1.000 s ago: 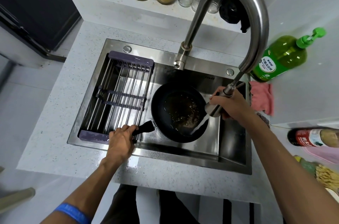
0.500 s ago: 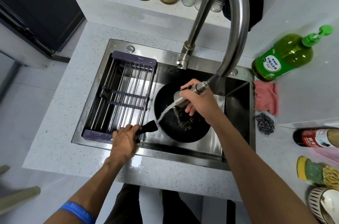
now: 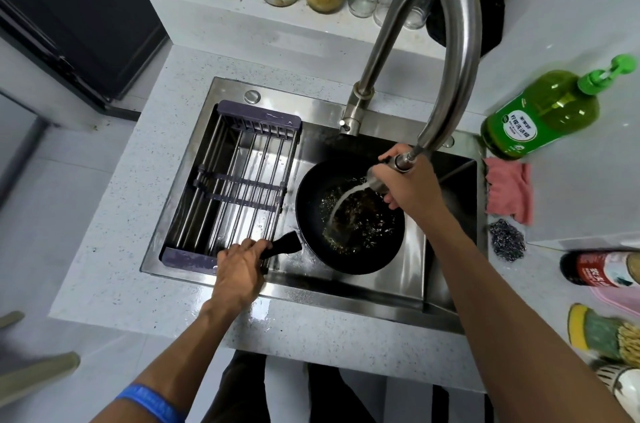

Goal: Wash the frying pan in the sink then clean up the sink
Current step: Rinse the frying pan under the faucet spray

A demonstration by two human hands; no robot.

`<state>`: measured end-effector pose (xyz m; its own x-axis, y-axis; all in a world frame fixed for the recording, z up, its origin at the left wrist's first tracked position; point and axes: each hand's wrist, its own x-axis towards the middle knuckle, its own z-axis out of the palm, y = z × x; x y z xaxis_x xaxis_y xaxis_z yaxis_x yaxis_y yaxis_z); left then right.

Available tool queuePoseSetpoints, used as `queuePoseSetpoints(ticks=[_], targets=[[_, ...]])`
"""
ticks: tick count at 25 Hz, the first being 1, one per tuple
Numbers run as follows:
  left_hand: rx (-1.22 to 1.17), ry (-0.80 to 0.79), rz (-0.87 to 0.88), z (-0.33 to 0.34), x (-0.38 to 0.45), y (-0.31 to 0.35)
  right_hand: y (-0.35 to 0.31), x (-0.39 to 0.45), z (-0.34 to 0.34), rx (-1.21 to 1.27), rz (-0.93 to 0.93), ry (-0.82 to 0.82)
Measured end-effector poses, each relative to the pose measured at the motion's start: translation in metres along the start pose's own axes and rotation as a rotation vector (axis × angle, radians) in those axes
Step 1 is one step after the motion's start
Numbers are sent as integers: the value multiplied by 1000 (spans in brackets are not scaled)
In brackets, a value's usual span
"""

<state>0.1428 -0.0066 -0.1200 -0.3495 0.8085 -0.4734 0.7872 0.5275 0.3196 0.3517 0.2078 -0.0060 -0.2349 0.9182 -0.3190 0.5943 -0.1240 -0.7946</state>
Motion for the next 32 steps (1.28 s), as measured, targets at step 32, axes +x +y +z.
queuePoseSetpoints(ticks=[32], targets=[[1,28,46,3,0,-3,23,28,-65,-257,-27,38]])
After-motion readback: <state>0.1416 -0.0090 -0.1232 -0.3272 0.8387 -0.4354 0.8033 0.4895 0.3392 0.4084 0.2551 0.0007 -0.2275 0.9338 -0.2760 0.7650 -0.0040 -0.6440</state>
